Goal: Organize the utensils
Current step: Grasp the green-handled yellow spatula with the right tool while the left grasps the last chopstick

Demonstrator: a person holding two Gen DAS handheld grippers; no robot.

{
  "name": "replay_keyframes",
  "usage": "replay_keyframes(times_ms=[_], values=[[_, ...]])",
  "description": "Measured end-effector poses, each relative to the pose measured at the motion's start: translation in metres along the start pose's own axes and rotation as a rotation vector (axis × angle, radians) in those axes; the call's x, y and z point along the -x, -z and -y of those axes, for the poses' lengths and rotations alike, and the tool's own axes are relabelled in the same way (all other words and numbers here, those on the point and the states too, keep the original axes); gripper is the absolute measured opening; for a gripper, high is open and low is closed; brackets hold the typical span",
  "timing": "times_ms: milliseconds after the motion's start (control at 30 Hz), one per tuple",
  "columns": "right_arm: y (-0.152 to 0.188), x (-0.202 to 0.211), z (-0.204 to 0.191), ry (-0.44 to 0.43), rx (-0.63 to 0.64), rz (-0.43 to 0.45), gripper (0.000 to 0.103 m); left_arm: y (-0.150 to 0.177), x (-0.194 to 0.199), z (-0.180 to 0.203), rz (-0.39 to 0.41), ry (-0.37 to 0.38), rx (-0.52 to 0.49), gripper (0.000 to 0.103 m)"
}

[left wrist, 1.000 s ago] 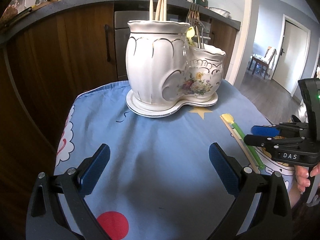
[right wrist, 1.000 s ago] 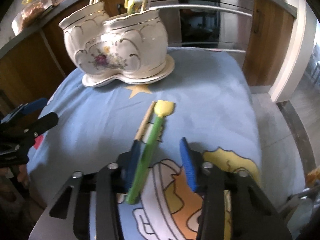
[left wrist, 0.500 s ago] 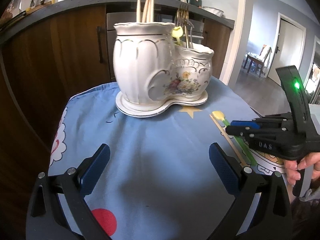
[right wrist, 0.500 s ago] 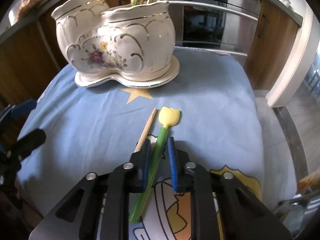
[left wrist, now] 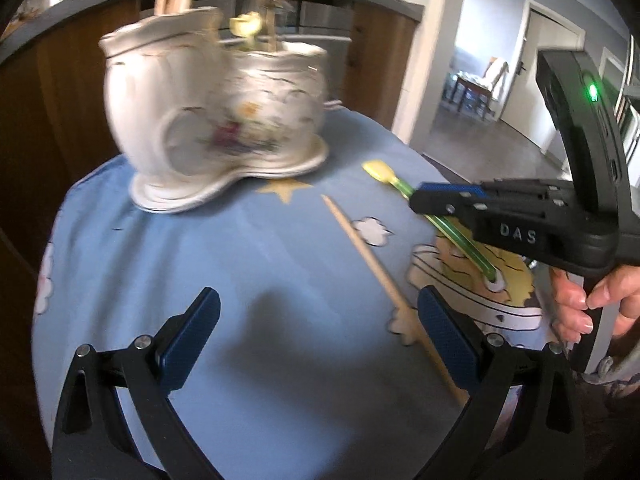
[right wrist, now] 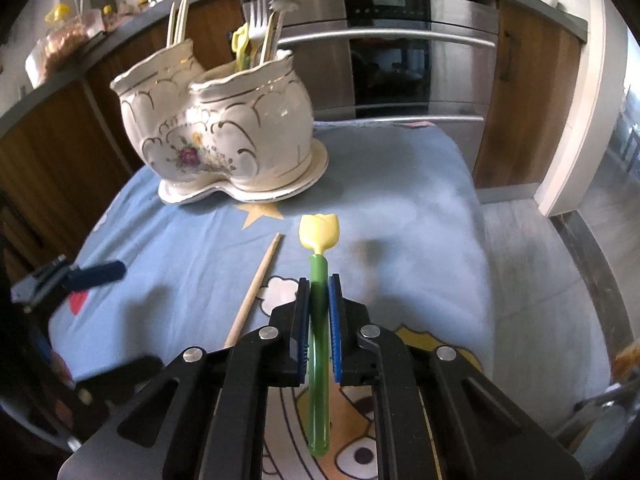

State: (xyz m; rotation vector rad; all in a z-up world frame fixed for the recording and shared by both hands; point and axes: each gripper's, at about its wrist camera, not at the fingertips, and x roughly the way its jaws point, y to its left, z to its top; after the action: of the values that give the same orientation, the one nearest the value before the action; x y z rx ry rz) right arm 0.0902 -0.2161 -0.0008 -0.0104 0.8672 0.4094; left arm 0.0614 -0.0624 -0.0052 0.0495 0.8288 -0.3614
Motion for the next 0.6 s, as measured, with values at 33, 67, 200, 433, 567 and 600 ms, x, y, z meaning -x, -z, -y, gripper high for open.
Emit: replay_keyframes(times_ms=[33,67,200,433,567,600], values=[[0.001,0.002,0.002,-0.003,-0.001,0.004,0.010,0.000,-0.002,0.005,-0.006,0.004,-0.008,0.093],[0.001,0.003,0.000,-0.004,-0.002,0.006,0.010,0.000,-0.006,0.011,-0.016,0.008,-0.016,0.087],[0.004,0.010,0.003,-0.010,-0.007,0.020,0.010,-0.003,-0.018,0.026,-0.054,0.012,-0.028,0.071],[0.004,0.011,0.003,-0.018,-0.006,0.024,0.010,-0.004,-0.030,0.051,-0.085,-0.011,-0.150,0.017],[0.006,0.010,-0.005,-0.032,0.021,0.014,0.010,-0.008,-0.026,0.036,-0.100,0.031,-0.130,0.006],[0.006,0.008,-0.007,-0.036,0.029,0.006,0.010,-0.008,-0.023,0.031,-0.101,0.030,-0.133,0.006]])
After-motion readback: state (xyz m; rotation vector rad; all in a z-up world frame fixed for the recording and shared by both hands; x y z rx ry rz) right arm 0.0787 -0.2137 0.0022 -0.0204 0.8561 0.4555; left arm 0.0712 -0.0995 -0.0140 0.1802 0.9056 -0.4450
